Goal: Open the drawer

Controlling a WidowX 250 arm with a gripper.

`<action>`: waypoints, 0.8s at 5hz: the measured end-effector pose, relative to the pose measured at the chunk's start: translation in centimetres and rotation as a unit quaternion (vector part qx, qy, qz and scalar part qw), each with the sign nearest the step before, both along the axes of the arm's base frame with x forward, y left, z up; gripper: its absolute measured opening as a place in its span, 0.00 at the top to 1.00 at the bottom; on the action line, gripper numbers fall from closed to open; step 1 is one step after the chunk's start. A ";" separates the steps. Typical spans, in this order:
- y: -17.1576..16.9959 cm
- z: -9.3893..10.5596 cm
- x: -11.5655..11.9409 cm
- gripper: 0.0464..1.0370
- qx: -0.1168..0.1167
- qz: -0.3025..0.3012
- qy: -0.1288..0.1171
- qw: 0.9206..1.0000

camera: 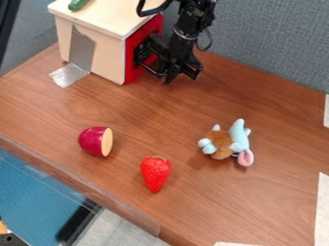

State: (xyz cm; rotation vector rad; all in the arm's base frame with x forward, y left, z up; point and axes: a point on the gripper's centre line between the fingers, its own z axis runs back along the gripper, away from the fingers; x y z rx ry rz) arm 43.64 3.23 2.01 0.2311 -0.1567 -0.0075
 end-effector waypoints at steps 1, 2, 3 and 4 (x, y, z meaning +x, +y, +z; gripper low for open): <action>-2.6 0.7 -0.3 0.91 -0.009 -0.022 -0.006 1.000; -4.0 0.6 -0.7 0.92 -0.019 -0.024 -0.003 1.000; -5.3 0.5 -0.9 0.92 -0.023 -0.026 -0.001 0.999; -6.7 0.5 -1.2 0.92 -0.024 -0.029 0.002 0.999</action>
